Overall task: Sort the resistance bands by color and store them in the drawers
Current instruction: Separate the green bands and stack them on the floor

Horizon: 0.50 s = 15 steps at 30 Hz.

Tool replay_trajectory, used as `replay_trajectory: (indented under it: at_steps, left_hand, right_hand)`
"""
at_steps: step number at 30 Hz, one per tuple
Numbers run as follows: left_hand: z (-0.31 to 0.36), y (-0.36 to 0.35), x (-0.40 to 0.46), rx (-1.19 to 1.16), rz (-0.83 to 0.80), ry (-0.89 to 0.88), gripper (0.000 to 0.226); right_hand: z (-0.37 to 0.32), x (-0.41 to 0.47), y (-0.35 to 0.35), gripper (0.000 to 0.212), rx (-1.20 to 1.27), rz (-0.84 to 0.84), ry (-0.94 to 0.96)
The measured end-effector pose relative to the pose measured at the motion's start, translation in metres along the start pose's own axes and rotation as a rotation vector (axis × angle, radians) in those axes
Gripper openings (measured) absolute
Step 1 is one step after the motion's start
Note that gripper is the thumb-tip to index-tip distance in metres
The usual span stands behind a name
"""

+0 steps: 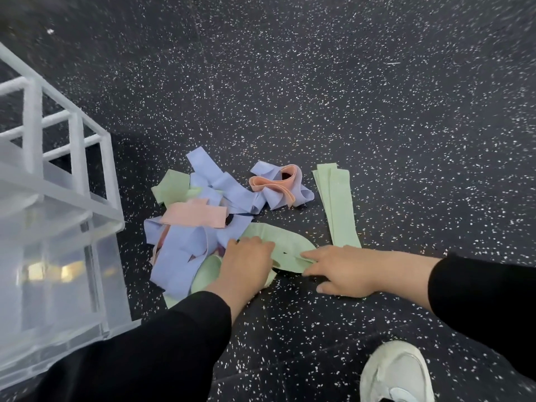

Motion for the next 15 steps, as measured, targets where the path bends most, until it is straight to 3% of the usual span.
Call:
replay_trajectory:
  at_steps: [3,8,15]
  left_hand:
    - [0.001,0.005,0.004,-0.086,0.017,0.074,0.029]
    - [0.006,0.0,0.013,-0.054,-0.197,0.062,0.055]
    - [0.006,0.011,0.02,-0.071,-0.309,0.1,0.053]
  right_hand:
    - [-0.004,-0.001,-0.001,0.057,-0.025,-0.008,-0.004]
    - [-0.001,0.002,0.002,0.059,0.013,0.032,-0.014]
    - [0.003,0.008,0.003,0.063,0.055,0.024,-0.028]
Point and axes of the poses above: each hand's wrist, its own x-axis towards the middle knuckle, its own y-axis out of the back of the hand, z = x × y, the point moved 2 cm from there along x, towards the middle knuckle, and after that the axes turned 12 degrees about -y, right-handed, at the moved point
